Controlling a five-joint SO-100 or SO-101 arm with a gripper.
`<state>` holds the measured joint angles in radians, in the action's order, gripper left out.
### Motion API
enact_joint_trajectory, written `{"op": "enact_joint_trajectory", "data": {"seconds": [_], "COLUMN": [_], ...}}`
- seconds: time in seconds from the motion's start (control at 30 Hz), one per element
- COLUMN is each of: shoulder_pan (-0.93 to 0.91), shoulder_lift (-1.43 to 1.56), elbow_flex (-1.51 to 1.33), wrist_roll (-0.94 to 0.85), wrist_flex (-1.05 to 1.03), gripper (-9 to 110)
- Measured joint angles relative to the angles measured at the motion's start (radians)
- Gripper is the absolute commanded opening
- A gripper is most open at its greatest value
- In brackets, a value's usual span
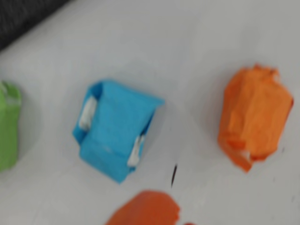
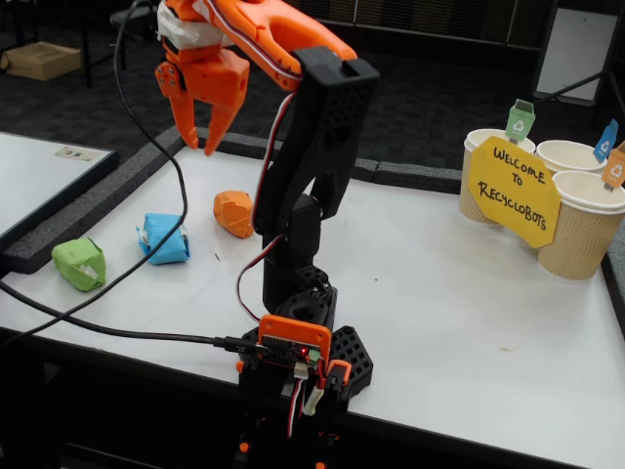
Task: Sort rubbish by color.
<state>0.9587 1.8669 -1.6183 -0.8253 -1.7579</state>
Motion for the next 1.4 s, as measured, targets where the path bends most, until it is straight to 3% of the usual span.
{"op": "enact_joint_trajectory", "data": {"seconds": [0.23, 0.37, 0.67, 1.17, 1.4], "shoulder_pan": [-0.003, -0.035, -0.169, -0.29, -0.29], "shoulder_lift": [-0.057, -0.153, -0.282, -0.451, -0.503], "elbow_flex": [-0.055, -0.021, 0.219, 0.232, 0.232], "wrist_roll": [-0.419, -0.538, -0.571, -0.571, -0.571], "wrist_flex": [-0.005, -0.002, -0.003, -0.003, 0.009], "gripper": [0, 0, 6, 25, 27]}}
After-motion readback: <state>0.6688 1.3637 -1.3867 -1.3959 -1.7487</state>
